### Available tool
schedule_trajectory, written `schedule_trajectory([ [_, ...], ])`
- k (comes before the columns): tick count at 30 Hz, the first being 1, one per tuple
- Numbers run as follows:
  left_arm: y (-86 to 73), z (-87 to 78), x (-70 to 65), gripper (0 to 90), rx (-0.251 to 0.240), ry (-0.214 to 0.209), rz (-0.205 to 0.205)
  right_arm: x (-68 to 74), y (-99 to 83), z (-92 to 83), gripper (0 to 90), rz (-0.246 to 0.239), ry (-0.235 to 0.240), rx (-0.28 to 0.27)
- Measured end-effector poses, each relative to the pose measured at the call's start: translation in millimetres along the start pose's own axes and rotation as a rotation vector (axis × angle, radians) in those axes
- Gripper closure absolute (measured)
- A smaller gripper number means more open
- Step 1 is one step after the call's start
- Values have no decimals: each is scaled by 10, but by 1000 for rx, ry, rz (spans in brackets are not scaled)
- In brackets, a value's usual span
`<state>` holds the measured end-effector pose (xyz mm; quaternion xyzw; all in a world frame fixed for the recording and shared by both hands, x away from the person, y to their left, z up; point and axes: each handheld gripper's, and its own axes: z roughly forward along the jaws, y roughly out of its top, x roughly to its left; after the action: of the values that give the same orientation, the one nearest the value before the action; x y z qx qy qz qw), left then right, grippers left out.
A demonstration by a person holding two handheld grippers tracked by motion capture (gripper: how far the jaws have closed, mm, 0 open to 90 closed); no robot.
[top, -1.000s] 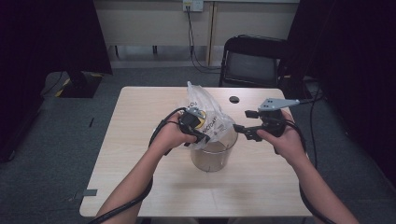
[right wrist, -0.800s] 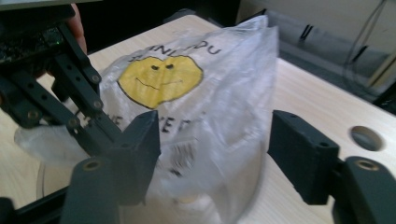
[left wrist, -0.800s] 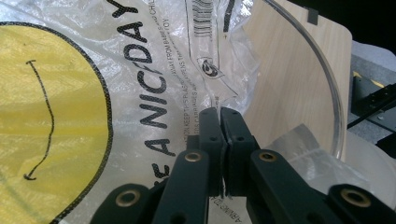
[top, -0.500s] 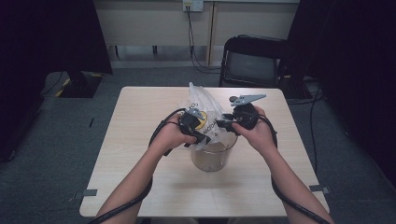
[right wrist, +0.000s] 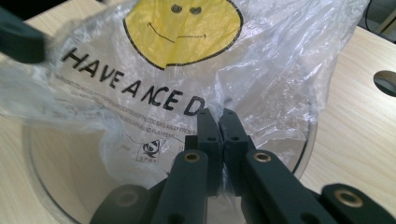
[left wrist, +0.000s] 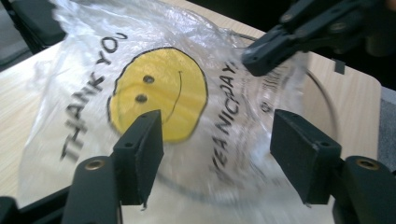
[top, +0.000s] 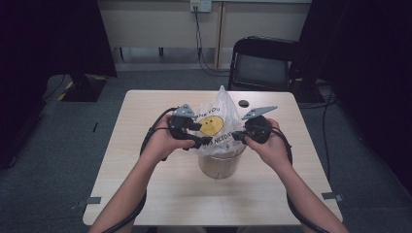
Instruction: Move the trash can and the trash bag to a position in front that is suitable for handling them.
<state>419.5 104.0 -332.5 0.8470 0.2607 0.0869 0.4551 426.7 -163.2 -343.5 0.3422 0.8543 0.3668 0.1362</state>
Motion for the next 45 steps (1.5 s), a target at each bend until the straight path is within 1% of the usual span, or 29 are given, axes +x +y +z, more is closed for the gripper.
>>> schedule_trajectory([
  [3, -106, -152, -55, 325, -20, -1, -4, 20, -13, 36, 898, -7, -4, 10],
  [6, -212, -262, -110, 313, -28, -9, 1, 43, -6, 54, 897, -12, -5, 14],
  [7, -247, -282, -129, 311, -28, -10, 5, 48, -3, 57, 897, -15, -8, 15],
  [8, -283, -287, -150, 311, -18, -7, 19, 51, -2, 58, 897, -14, -7, 13],
  [9, -317, -278, -173, 310, -4, -3, 34, 53, -1, 57, 897, -12, -9, 12],
  [11, -368, -222, -200, 333, 3, 10, 53, 53, 0, 50, 896, -6, -3, 6],
  [12, -382, -188, -205, 359, 0, 13, 57, 53, 1, 44, 896, -2, -1, 0],
  [13, -388, -156, -201, 411, -13, 17, 49, 50, 0, 37, 896, 3, -2, -2],
  [14, -389, -128, -188, 473, -28, 14, 26, 48, -4, 29, 896, 11, 1, -4],
  [16, -367, -106, -157, 643, -44, 21, -20, 45, -22, 12, 895, 21, 16, -12],
  [18, -319, -114, -114, 757, -59, 41, -39, 52, -42, -15, 895, 16, 18, -11],
  [19, -287, -115, -98, 789, -62, 59, -36, 53, -49, -30, 896, 14, 18, -9],
  [21, -205, -100, -83, 821, -58, 84, -25, 45, -59, -49, 896, 15, 24, -9],
  [23, -108, -61, -84, 846, -51, 96, -16, 36, -66, -51, 896, 25, 30, -13],
  [25, -9, 4, -92, 861, -46, 107, -9, 43, -71, -45, 896, 24, 33, -15],
  [27, 79, 95, -101, 864, -35, 106, -2, 65, -77, -37, 895, 20, 39, -12],
  [28, 116, 147, -111, 867, -21, 103, 4, 78, -80, -34, 894, 16, 39, -11],
  [29, 147, 201, -121, 869, -3, 101, 22, 91, -83, -33, 888, 15, 42, -9],
  [32, 195, 358, -155, 872, 47, 105, 53, 121, -98, -31, 876, 12, 52, -7],
  [34, 202, 440, -155, 872, 73, 102, 59, 137, -112, -29, 871, 4, 59, -6],
  [36, 201, 502, -141, 873, 91, 97, 56, 147, -125, -30, 861, 2, 68, -1],
  [38, 190, 555, -131, 878, 106, 91, 44, 145, -137, -26, 858, 3, 73, -5],
  [39, 181, 577, -127, 880, 121, 90, 48, 143, -142, -25, 858, 4, 76, -3],
  [40, 169, 597, -125, 882, 132, 84, 43, 143, -146, -24, 857, 7, 79, -4],
  [43, 136, 641, -106, 885, 149, 73, 24, 143, -154, -14, 848, 9, 90, -3],
  [45, 130, 656, -98, 886, 167, 65, 23, 148, -150, 5, 848, 8, 90, 8],
])
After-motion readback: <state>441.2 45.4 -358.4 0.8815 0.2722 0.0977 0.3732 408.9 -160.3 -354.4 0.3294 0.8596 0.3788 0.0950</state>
